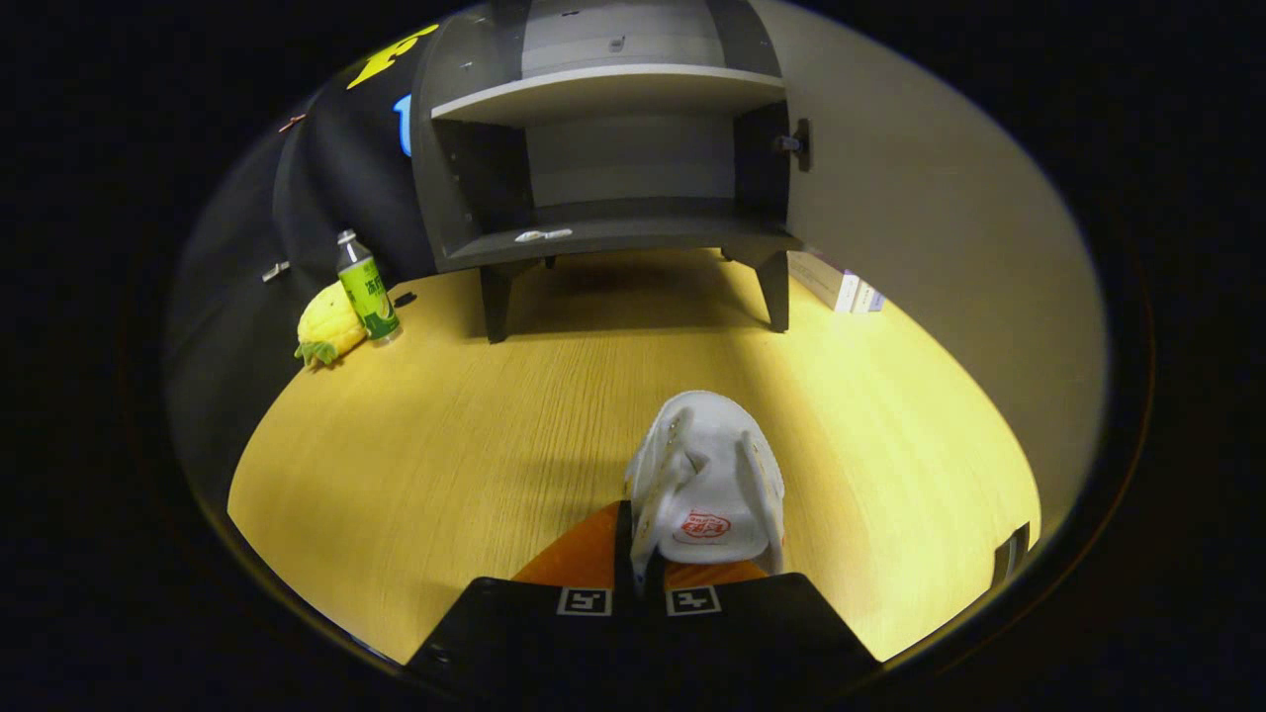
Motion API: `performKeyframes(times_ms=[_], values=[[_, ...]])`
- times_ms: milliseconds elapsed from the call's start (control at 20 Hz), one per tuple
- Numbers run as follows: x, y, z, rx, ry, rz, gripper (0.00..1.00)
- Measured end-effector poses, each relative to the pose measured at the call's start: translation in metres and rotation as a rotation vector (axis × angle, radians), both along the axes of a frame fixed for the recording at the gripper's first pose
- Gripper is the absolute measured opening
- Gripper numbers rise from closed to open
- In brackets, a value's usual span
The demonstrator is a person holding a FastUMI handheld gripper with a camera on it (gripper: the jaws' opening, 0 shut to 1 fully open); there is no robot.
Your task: Open the shoe cabinet door, grab the shoes and put them into the shoe cabinet, then close the shoe cabinet door.
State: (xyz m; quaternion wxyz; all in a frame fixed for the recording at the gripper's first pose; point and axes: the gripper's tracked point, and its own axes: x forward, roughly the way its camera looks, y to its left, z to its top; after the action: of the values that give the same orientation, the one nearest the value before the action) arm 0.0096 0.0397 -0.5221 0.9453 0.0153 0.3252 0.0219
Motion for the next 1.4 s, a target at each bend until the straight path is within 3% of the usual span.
performKeyframes(times_ms=[650,1000,1400], values=[[0.032,0.026,0.23,0.029,-0.174,0.106,0.05],[0.105,0.043,0.344,0.055,-0.301,0.11,0.05],[0.215,0.065,0.399,0.05,-0.329,0.146,0.05]])
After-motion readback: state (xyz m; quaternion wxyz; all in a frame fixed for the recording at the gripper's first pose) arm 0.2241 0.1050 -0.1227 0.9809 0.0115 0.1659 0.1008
